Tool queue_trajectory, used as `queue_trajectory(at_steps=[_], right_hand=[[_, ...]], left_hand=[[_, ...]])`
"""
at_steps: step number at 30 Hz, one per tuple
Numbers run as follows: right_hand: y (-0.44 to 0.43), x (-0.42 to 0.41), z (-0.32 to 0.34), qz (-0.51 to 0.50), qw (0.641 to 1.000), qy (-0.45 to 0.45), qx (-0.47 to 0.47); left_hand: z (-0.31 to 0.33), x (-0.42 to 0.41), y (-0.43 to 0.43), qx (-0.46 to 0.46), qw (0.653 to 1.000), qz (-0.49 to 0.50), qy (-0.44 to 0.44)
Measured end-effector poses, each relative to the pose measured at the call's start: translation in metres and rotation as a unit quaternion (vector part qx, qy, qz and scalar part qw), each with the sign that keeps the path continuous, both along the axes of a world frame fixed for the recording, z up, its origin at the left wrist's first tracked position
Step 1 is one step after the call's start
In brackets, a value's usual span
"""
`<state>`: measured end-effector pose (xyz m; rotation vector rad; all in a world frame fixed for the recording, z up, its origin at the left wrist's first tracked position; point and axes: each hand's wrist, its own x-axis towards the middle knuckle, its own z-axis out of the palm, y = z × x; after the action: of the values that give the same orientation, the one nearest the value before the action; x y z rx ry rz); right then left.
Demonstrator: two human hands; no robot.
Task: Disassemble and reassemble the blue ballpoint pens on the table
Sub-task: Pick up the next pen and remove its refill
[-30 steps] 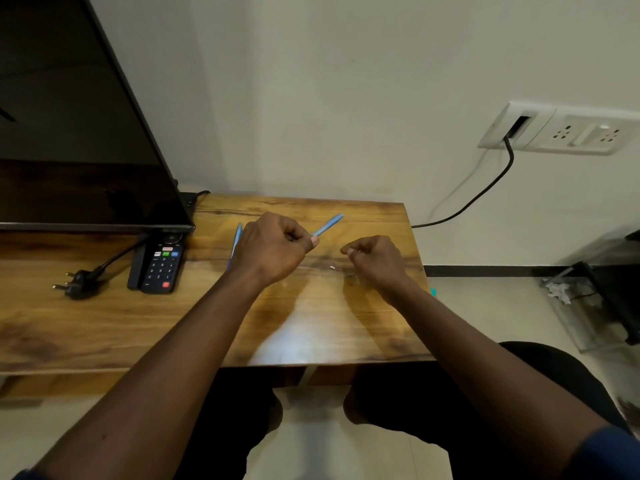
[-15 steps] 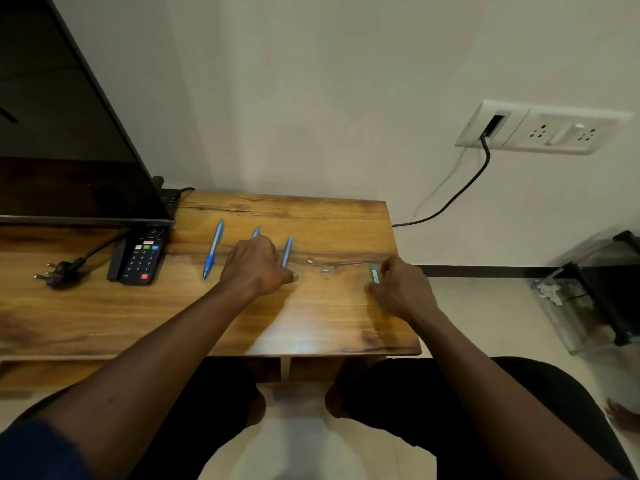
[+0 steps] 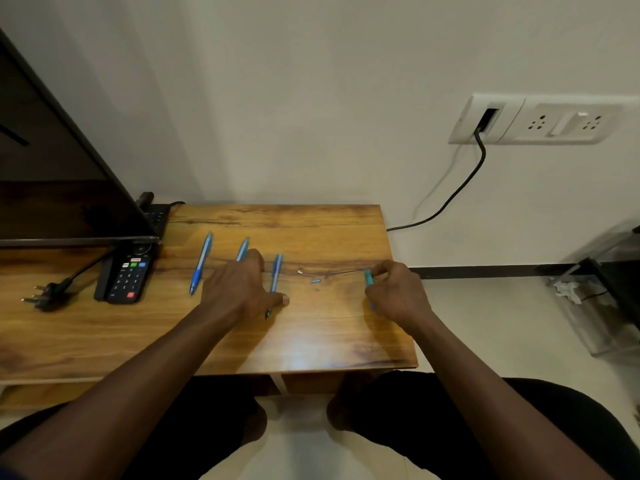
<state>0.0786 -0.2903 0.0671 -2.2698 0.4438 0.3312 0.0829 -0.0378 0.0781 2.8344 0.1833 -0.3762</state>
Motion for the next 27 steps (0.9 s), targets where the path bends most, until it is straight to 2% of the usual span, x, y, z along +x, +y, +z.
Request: queue_trajectory(at_steps=[2,4,7,10,13,22,27], right_hand=[[0.002,0.004,0.001,-0.084,0.98,0.037,0.178],[0.008,0.006,0.007,-0.145,0.924,0.066,0.347],[0.018,0.009,0.012,-0.177,0.872,0.055,0.453],[0.027,0.009,0.021,-0.183,0.838,0.044,0.512],[0.031,0.009,0.027,-0.185,0.821,0.016,0.54],[0.029,0.012,0.033,-0.19,0.85,-0.06,0.488],[0.024,0.015,0.03,-0.219,0.854,-0.07,0.467]], left_hand=[[0.002,-0.005,-0.005,-0.025,0.998,-0.013,-0.049],[0.008,-0.009,-0.013,-0.124,0.99,-0.025,-0.068],[0.019,-0.006,-0.032,-0.266,0.963,-0.032,-0.041],[0.025,0.004,-0.048,-0.347,0.937,-0.011,-0.027],[0.024,0.013,-0.056,-0.385,0.922,-0.001,-0.027],[0.025,0.024,-0.073,-0.418,0.908,0.017,-0.034],[0.026,0.03,-0.084,-0.47,0.879,0.066,0.028]])
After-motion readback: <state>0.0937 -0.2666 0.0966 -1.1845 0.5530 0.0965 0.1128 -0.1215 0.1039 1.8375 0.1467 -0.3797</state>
